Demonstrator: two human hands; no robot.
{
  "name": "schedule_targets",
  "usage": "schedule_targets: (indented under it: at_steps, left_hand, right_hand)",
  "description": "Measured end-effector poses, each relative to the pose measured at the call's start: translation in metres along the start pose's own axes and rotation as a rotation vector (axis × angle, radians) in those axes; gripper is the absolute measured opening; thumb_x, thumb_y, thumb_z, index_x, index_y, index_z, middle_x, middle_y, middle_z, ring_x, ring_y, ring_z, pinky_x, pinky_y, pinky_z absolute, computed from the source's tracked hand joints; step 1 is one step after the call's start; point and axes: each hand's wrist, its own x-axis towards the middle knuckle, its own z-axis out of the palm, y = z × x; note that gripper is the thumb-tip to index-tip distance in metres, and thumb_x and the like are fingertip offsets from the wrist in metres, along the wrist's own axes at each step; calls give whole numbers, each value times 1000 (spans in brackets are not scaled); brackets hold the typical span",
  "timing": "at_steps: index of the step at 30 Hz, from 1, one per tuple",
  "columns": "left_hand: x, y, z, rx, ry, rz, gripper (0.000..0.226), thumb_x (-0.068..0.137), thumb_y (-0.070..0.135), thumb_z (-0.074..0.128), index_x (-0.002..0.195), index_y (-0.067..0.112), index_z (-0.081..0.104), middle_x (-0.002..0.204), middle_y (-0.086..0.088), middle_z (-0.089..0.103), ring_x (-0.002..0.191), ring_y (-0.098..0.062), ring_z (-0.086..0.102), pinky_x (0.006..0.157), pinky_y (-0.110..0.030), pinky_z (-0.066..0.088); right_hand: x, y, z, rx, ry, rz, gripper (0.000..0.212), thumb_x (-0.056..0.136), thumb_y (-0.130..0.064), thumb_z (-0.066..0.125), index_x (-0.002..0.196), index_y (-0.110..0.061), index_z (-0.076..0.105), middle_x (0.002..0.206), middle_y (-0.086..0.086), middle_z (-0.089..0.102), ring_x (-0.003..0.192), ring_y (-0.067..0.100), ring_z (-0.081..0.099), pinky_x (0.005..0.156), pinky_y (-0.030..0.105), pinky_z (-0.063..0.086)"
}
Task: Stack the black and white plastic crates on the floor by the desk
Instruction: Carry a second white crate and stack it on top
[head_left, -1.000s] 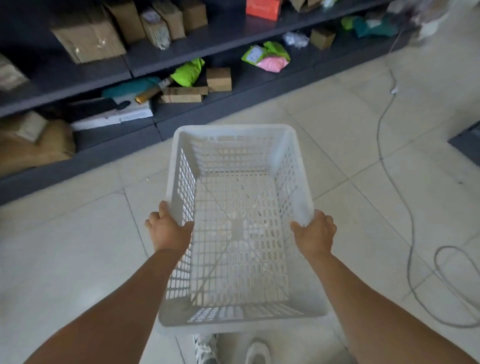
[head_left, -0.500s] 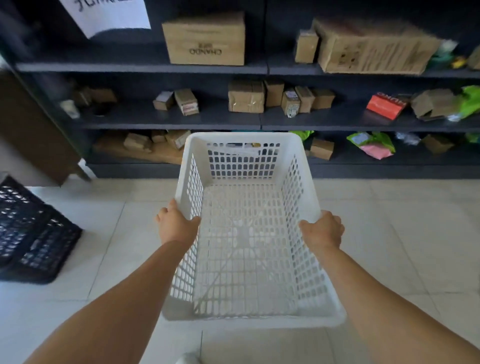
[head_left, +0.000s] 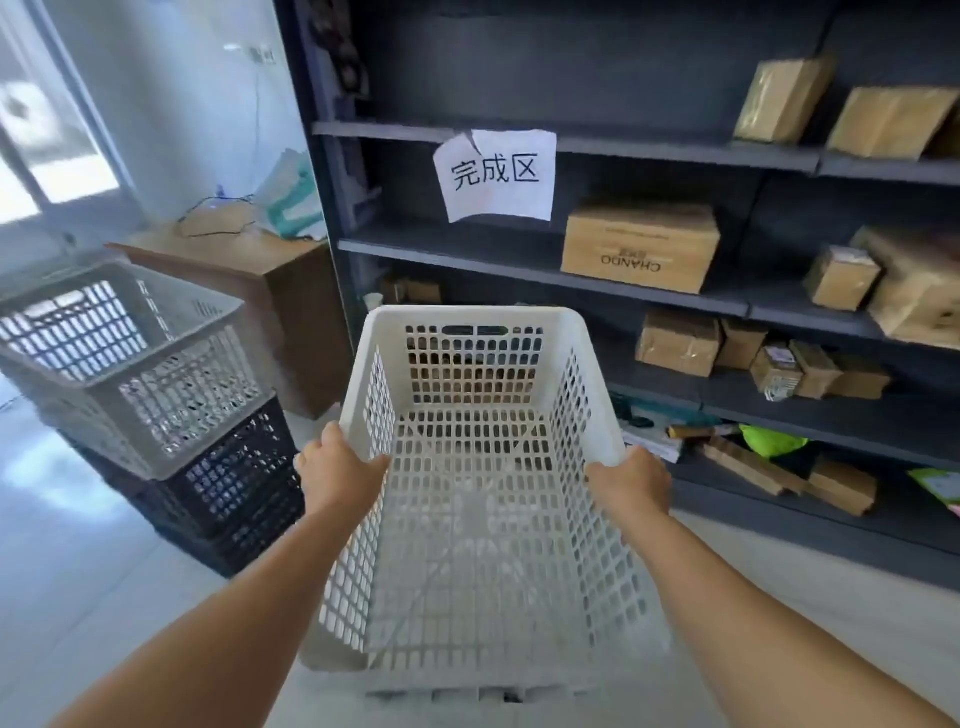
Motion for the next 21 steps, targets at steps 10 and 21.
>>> schedule_targets:
  at_steps: [10, 21]
  left_hand:
    - [81, -41, -78, -128, 257, -164, 67, 71, 34, 79, 124, 5, 51, 96, -11, 57, 90, -31, 59, 74, -45, 57]
    - [132, -35, -141, -162, 549, -382, 75, 70, 34, 79, 131, 5, 46, 93, -13, 62, 92, -34, 61, 74, -47, 58]
  right_hand:
    - [16, -149, 71, 44, -205, -248, 62, 77, -49, 68, 119, -4, 59, 114, 9, 59, 97, 27, 60, 57, 25, 40]
    - [59, -297, 125, 65, -409, -562, 60, 66, -51, 64, 109, -8, 64, 101, 12, 65, 92, 33, 64, 71, 36, 54]
